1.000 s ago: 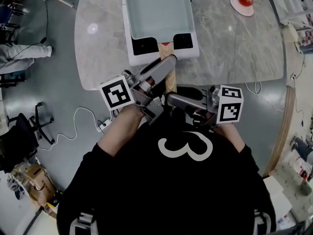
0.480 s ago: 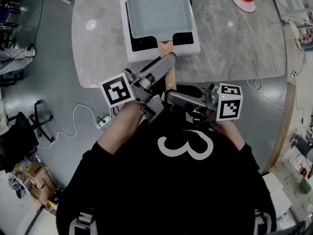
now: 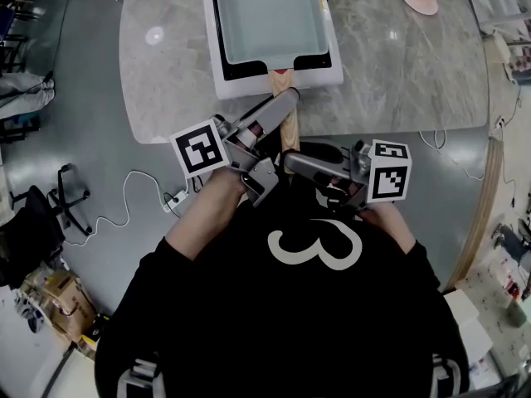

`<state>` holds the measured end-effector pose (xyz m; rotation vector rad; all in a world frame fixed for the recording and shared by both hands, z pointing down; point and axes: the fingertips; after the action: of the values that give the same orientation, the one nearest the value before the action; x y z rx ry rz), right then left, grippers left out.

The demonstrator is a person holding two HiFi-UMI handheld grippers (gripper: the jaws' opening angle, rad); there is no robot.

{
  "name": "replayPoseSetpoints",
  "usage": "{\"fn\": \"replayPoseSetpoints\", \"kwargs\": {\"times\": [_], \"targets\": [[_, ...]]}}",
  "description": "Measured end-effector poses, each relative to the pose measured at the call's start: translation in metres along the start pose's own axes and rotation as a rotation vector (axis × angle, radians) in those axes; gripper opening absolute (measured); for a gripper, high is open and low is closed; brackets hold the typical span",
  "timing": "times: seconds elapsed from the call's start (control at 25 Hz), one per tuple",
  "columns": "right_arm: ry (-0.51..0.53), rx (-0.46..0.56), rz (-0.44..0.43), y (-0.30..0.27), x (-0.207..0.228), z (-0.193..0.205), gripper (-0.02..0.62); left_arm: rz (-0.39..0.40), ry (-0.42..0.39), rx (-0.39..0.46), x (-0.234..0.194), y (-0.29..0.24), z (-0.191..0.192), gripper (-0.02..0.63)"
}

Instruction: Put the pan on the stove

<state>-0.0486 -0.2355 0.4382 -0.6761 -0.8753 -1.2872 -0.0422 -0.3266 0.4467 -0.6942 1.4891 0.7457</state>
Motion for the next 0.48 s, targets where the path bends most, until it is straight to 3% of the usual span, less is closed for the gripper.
{"fn": "replayPoseSetpoints", "kwargs": {"times": [0.48], "targets": [[-0.025,-0.003,0.009,0.000,0.007,0.008,0.107,-0.022,0.039,0.007,-0.014,0.003,0.002,0.149]]}}
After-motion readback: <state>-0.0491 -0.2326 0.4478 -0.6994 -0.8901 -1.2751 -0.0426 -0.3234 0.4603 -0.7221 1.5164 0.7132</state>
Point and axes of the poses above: the fingertips, and each gripper's own axes: y backward along the fingers, x to its right, z out of its underside, and after that the axes turned 11 degrees about y, right-handed
